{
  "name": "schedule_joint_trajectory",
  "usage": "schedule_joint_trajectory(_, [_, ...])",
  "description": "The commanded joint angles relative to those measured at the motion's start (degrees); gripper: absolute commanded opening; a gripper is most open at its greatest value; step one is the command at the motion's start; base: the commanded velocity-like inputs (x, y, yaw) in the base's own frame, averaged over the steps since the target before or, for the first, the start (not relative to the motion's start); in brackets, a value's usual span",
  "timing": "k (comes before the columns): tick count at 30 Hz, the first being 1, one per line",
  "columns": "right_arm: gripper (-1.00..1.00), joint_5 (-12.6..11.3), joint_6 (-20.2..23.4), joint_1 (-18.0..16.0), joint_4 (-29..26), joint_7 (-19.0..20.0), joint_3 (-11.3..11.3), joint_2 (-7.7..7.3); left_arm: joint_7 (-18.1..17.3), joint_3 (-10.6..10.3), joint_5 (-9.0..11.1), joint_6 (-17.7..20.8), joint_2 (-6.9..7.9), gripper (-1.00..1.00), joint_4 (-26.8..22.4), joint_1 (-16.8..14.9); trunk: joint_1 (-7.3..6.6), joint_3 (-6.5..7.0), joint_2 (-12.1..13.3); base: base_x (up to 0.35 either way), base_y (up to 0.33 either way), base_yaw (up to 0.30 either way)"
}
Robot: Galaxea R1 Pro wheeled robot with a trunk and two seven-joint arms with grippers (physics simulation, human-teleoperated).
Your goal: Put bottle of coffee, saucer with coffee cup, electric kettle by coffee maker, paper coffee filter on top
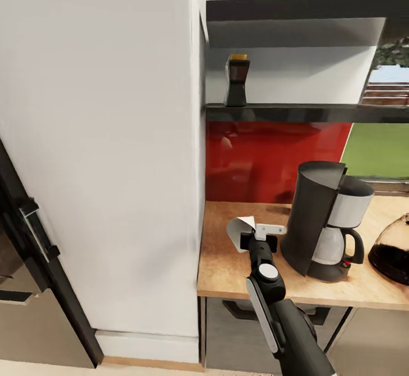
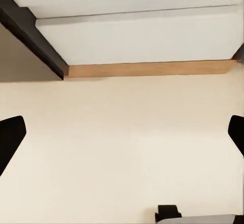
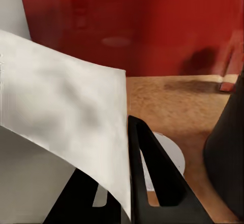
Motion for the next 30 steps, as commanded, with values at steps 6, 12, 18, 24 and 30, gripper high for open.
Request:
schedule_joint_trajectory(6, [-1.00,0.0,0.4,-0.1,0.0,-0.3,0.2,0.00,-0.5,0.5,-0.1,-0.8,0.03,1.00,0.0,0.0,0.03,-0.11,-0.1,-0.122,0.032,-0.218])
schedule_joint_trajectory(12, [-1.00,0.1,0.4,-0.1,0.0,-0.3,0.2,-0.04,-0.5,0.6,-0.1,-0.9,0.01,1.00,0.0,0.0,0.03,-0.11,-0.1,-0.292,0.096,-0.027])
schedule_joint_trajectory(18, [-1.00,0.1,0.4,-0.1,0.0,-0.3,0.2,-0.08,-0.5,0.6,-0.1,-0.9,0.00,1.00,0.1,0.0,0.03,-0.11,-0.1,-0.209,0.084,-0.002])
schedule_joint_trajectory(24, [-1.00,0.1,0.4,-0.1,-0.1,-0.3,0.2,-0.09,-0.5,0.6,-0.1,-0.9,0.02,1.00,0.1,0.1,0.03,-0.11,-0.1,-0.032,0.012,-0.098])
schedule_joint_trajectory(30, [-1.00,0.1,0.4,-0.1,-0.1,-0.3,0.2,-0.09,-0.5,0.6,-0.1,-0.9,-0.01,1.00,0.2,0.1,0.03,-0.11,-0.1,-0.003,0.001,-0.246])
